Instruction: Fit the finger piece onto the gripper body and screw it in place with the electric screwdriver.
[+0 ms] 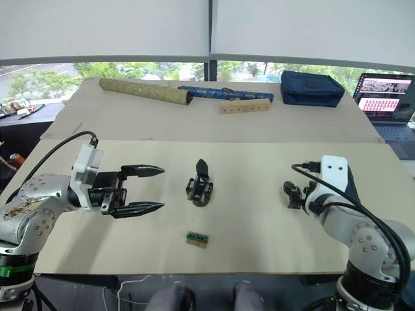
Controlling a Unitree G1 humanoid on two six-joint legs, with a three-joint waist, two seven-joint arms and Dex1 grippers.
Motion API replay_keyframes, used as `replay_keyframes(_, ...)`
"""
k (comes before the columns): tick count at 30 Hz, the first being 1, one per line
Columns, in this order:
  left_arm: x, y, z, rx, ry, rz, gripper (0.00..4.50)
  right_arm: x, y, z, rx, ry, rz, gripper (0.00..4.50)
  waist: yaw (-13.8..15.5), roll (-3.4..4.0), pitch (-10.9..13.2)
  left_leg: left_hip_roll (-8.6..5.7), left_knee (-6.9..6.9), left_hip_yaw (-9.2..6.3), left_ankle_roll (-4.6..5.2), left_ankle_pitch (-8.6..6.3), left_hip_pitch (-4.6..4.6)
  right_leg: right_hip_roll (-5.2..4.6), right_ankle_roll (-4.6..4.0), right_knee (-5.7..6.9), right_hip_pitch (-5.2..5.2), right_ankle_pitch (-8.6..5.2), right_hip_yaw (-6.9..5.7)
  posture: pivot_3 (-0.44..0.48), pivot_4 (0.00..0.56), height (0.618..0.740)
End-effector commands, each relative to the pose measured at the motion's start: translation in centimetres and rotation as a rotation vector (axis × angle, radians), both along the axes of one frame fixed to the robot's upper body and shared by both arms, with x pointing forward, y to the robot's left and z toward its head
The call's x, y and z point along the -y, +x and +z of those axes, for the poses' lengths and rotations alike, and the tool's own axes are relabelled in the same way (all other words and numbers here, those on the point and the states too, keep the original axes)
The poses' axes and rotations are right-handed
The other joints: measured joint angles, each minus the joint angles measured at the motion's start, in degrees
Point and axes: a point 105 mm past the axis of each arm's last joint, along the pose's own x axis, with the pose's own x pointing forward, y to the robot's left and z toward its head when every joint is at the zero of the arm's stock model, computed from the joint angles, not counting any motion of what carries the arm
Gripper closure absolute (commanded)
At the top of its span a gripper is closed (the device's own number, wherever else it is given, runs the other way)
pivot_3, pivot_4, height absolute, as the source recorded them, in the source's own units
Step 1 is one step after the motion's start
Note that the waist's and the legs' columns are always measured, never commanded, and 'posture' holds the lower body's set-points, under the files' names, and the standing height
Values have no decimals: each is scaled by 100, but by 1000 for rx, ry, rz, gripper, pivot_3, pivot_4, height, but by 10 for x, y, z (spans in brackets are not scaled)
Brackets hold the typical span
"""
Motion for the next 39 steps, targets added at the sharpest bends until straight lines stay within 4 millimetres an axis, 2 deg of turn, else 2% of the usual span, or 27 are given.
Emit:
replay_keyframes(1,2,-5,8,46,-10,-1,52,0,1,-5,-32,-34,-49,0,-11,0,0,0,0,0,0,0,0,0,1,-1,0,0,0,0,150,740)
replay_keyframes(6,3,-5,8,56,0,14,52,1,3,-21,-65,-55,-87,0,-21,2,1,0,0,0,-4,2,1,2,3,5,-1,-1,0,0,150,740)
replay_keyframes(11,1,-7,7,44,16,18,52,1,-1,-38,-115,38,-122,0,-60,1,1,2,0,-1,-9,5,3,4,3,7,-1,-1,-1,0,150,740)
replay_keyframes(14,1,-7,8,50,13,24,0,0,-5,-43,-135,52,-123,847,-64,1,0,6,-1,-4,-13,7,5,9,3,6,2,-1,-2,0,150,740)
replay_keyframes(21,1,-7,8,62,10,37,0,-7,-14,-55,-194,90,-124,3268,-103,-3,-2,10,-2,-11,-22,12,8,15,2,8,3,-1,-6,0,150,740)
replay_keyframes(24,-1,-5,9,66,-3,63,0,-6,-13,-52,-175,66,-96,3368,-115,-3,-2,10,-5,-12,-22,12,9,15,2,7,4,-2,-6,0,150,740)
replay_keyframes(26,-1,-1,13,63,-45,94,0,-4,-1,-35,-51,7,-50,3368,-116,-3,-1,9,-5,-12,-22,12,9,15,2,6,5,-2,-6,0,150,740)
replay_keyframes(29,1,9,29,39,-171,174,0,-10,13,7,206,-179,115,3368,-116,8,8,3,-5,-12,-21,12,5,12,2,4,3,-2,1,0,150,740)
replay_keyframes(31,3,20,45,-7,-306,243,0,-30,19,39,400,-283,273,3368,-126,8,10,-1,-5,-13,-19,11,5,10,5,5,1,-2,7,0,150,740)
replay_keyframes(32,3,23,49,-29,-346,262,0,-37,19,48,459,-313,327,3368,-127,6,11,-1,-4,-15,-19,11,5,10,6,7,2,-2,8,0,150,740)
replay_keyframes(36,12,42,62,-159,-462,353,0,-96,21,103,803,-440,608,3368,-174,-1,15,2,-5,-20,-26,16,13,17,11,12,5,-4,13,0,150,740)
replay_keyframes(39,25,49,77,-211,-576,352,0,-128,19,125,958,-490,742,3368,-145,-4,17,3,-5,-24,-29,18,14,19,10,14,6,-4,12,0,150,740)
